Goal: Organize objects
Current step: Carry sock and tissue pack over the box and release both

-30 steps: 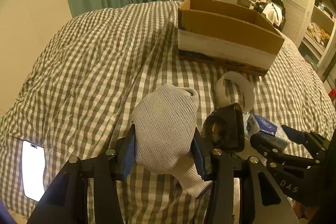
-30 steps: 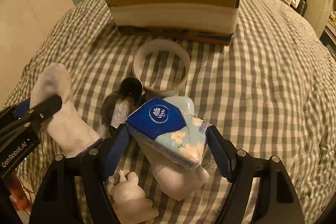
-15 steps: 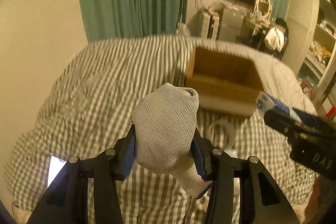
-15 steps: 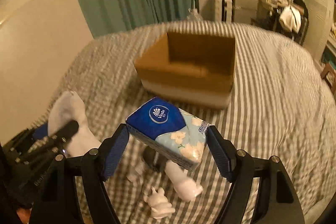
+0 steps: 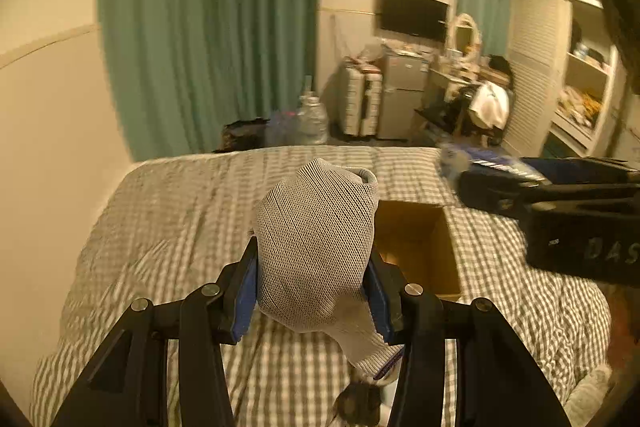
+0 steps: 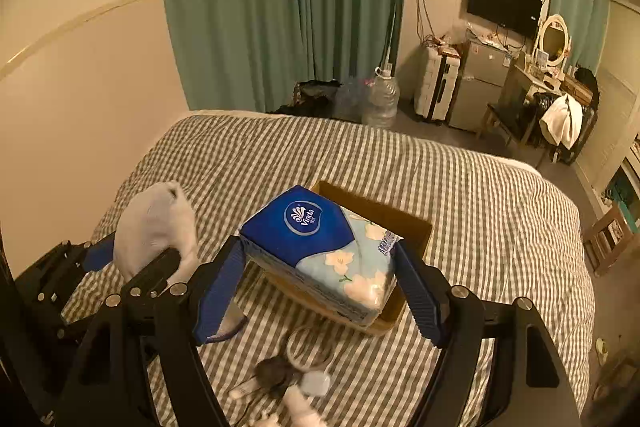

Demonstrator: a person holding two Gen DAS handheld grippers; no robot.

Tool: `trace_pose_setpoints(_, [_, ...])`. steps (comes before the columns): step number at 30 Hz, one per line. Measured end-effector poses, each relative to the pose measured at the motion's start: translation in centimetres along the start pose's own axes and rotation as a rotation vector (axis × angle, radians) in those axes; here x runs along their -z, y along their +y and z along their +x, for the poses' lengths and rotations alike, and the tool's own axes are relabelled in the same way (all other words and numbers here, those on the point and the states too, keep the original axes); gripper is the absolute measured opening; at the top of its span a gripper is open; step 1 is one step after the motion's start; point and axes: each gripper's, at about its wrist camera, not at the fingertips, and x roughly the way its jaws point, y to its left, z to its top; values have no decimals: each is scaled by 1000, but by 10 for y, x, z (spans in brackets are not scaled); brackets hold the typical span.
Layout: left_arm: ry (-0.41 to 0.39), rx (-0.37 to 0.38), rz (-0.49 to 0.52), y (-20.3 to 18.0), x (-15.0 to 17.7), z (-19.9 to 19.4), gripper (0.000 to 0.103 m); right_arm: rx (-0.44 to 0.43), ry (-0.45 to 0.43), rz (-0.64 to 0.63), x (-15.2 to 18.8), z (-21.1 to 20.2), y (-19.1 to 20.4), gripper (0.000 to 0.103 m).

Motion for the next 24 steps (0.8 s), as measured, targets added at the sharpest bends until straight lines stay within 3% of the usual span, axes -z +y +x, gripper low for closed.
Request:
trace_pose_setpoints(3, [5,33,40,-12,-8,28,48,-36,2,55,-6,23,-12,75])
trace_pose_setpoints(6, [27,59,54,-18,-14,59,48,-9,10,86,-6,55,-30,75])
trace_pose_setpoints(16, [122,58,104,-39,-6,174,48,19,59,209,15,167,-96,75])
trace_pose_setpoints(24, [177,51,105,-56,19,212,48,27,85,212,41,204,-112,75])
